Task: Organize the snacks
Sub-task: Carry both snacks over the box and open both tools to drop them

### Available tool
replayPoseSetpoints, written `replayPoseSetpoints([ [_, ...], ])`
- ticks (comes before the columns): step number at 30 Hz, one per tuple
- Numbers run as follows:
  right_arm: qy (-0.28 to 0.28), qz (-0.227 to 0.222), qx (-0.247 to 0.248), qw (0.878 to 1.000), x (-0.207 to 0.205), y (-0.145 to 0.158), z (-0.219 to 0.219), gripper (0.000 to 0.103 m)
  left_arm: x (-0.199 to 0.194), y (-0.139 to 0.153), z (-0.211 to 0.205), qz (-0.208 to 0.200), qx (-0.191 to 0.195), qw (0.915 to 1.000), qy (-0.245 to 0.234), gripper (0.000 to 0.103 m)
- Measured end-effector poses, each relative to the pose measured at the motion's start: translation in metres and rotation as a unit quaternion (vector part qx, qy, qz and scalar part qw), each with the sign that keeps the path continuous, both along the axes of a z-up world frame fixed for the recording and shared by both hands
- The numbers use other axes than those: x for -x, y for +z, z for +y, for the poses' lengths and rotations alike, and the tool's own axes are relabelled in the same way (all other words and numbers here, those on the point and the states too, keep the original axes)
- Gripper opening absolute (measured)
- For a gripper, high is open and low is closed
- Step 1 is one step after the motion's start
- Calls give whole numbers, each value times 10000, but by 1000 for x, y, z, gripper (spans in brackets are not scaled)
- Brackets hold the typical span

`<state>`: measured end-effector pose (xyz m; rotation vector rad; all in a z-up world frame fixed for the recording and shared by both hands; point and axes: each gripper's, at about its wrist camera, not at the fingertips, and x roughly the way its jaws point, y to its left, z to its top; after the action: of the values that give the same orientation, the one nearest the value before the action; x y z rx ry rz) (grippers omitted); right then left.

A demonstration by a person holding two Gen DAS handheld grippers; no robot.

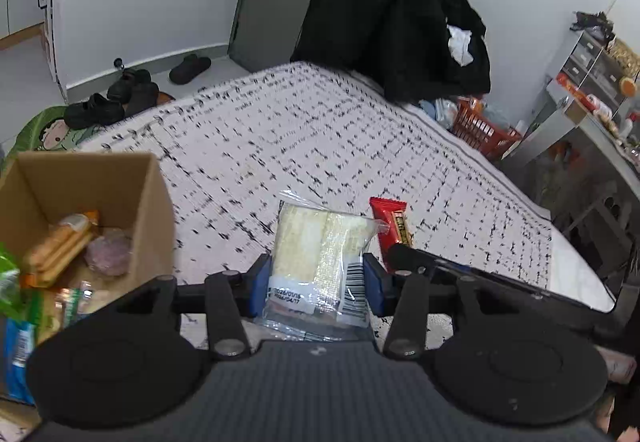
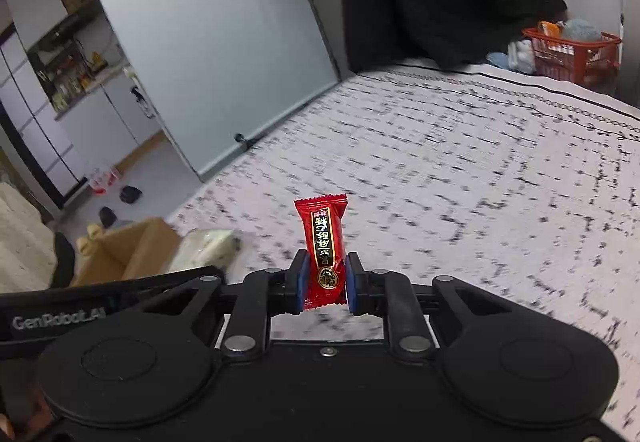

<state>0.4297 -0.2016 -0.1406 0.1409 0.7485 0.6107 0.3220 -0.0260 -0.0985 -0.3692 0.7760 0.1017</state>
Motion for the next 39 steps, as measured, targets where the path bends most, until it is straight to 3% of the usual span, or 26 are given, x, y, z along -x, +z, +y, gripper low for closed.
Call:
replayPoseSetpoints([
  [7, 129, 51, -344, 9993, 23, 17, 30, 19, 26, 21, 37, -132, -97, 9994, 297, 47],
  [14, 377, 62, -436, 9983, 41, 29, 70, 19, 47, 23, 76, -58, -182, 9978, 633, 47],
  [31, 521, 239, 148, 9982, 63, 26, 142, 19, 63, 6, 142, 75, -121, 9965, 828, 47],
  [36, 495, 298, 200, 9981, 64, 23, 150, 19, 70, -4, 156, 201, 111, 9950, 968, 49],
  [38, 427, 349, 140, 9984, 63, 24, 150, 24, 74, -4, 162, 219, 191, 9938, 1076, 51],
  [39, 368, 349, 102, 9987, 63, 25, 150, 31, 76, -4, 164, 239, 219, 9931, 1131, 52],
])
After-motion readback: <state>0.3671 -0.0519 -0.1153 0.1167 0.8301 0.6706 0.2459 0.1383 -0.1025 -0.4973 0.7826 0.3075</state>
